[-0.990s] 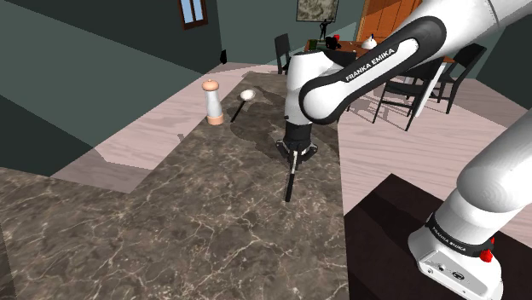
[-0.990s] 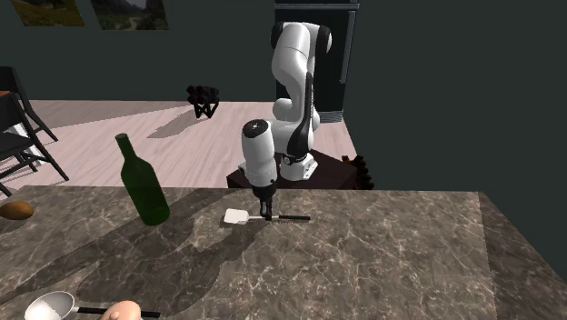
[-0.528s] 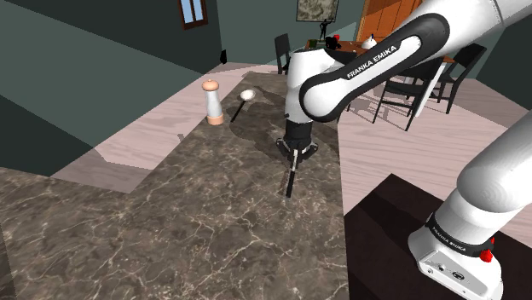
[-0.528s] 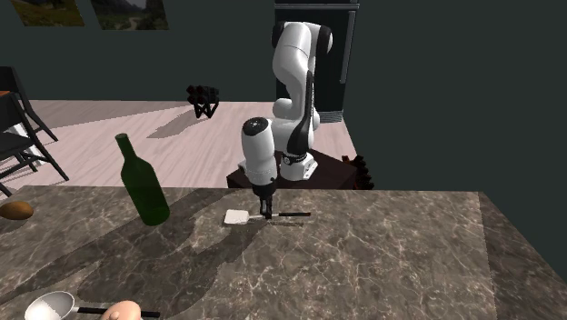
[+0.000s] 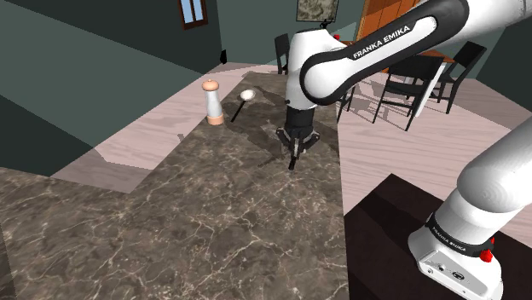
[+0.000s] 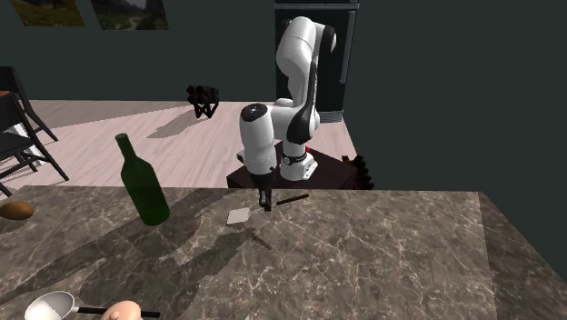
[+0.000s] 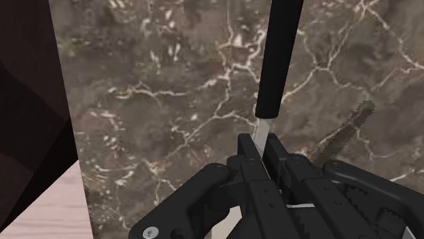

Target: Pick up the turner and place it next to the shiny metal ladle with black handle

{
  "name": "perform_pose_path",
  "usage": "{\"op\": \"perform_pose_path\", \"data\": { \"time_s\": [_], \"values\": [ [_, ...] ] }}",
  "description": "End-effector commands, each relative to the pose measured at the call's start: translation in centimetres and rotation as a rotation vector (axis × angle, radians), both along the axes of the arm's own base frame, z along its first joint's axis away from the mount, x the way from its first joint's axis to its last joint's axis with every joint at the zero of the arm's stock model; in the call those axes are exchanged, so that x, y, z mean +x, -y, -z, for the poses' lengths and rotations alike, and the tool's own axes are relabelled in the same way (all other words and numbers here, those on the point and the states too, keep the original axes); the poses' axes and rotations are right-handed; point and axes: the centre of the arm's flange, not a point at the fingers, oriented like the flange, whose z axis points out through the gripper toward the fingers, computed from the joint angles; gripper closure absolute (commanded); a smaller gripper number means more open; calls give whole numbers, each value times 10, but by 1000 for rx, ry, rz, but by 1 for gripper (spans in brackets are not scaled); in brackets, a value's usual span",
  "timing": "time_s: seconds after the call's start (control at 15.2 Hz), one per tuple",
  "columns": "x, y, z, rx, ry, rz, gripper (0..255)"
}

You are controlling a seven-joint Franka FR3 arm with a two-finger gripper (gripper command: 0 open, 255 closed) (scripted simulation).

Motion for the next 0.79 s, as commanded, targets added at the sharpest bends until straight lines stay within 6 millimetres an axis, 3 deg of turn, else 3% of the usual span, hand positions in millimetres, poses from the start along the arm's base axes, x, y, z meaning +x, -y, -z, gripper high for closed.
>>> {"op": "perform_pose_path", "data": {
  "time_s": [0.0,0.66,0.73],
  "values": [
    [0,0,-12,0,0,0,255],
    [0,0,-65,0,0,0,255],
    [12,4,-65,0,0,0,255]
  ]
}}
